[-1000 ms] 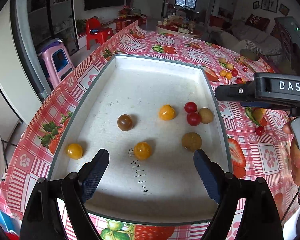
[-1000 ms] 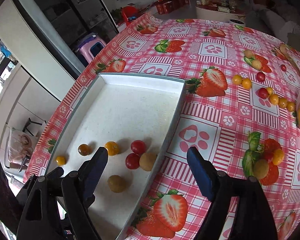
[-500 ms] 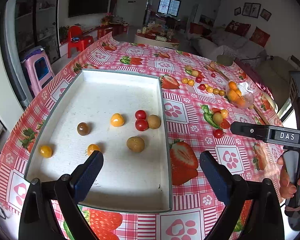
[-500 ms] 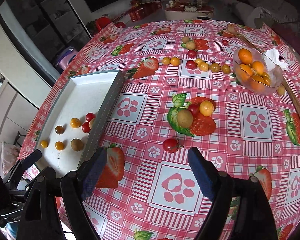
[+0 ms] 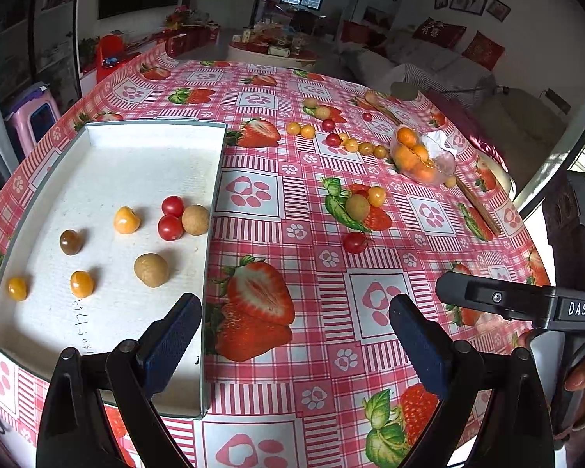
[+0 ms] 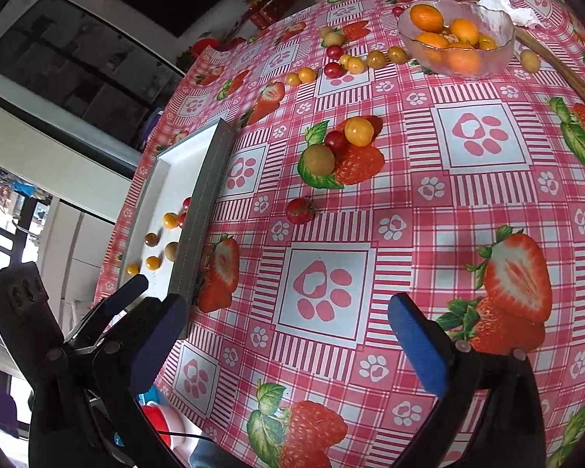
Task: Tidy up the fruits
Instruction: 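Move both open tools back over the table toward the loose tomatoes, then grasp a red cherry tomato with the left tool while the right tool grasps a yellow tomato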
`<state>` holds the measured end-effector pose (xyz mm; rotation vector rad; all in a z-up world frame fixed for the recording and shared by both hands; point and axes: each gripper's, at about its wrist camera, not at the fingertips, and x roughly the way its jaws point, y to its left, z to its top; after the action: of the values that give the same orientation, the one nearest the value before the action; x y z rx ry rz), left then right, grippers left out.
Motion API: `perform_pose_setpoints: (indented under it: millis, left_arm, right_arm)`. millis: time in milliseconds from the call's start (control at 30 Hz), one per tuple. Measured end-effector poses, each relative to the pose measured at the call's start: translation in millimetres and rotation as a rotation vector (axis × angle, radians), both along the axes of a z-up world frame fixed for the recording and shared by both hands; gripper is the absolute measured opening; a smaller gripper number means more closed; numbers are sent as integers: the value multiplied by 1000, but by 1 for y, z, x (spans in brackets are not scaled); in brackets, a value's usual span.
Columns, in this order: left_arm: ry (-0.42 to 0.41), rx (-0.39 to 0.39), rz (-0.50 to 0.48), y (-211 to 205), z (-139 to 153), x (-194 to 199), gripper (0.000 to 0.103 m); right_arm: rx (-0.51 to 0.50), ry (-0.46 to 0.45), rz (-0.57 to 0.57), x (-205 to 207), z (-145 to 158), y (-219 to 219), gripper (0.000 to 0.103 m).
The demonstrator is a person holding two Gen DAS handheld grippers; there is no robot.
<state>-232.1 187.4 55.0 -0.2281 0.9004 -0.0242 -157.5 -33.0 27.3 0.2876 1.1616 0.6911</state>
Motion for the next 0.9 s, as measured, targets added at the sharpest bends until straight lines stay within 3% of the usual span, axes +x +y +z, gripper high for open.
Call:
perform_pose_setpoints:
  millis: [133,333,667,733,767,800,900]
  left_arm:
    - [19,134,-12,-19,-3,16,97]
    - [28,189,-31,-41,-14,41,97]
    - [67,245,-65,-65,-37,78,97]
    - [78,252,-70,-67,-41,84,83]
    - [93,252,-77,-67,-44,88,79]
    - [105,252,-77,-68,-47,91,79]
    - [106,251,-78,-69,-51,97,79]
  right_arm:
    - [-202,-98,-45,8,4,-5,103]
    - [-352,-208,-104,36,5,-17,103]
    - [-399,-265,-21,77,-15,16,99]
    - [-401,-269,-1,85,-19,22,90]
    - [-405,-270,7,88,-21,25,79]
    - [-403,-260,16,93,-23,27,74]
    - [-387,-263,30,102,-25,33,74]
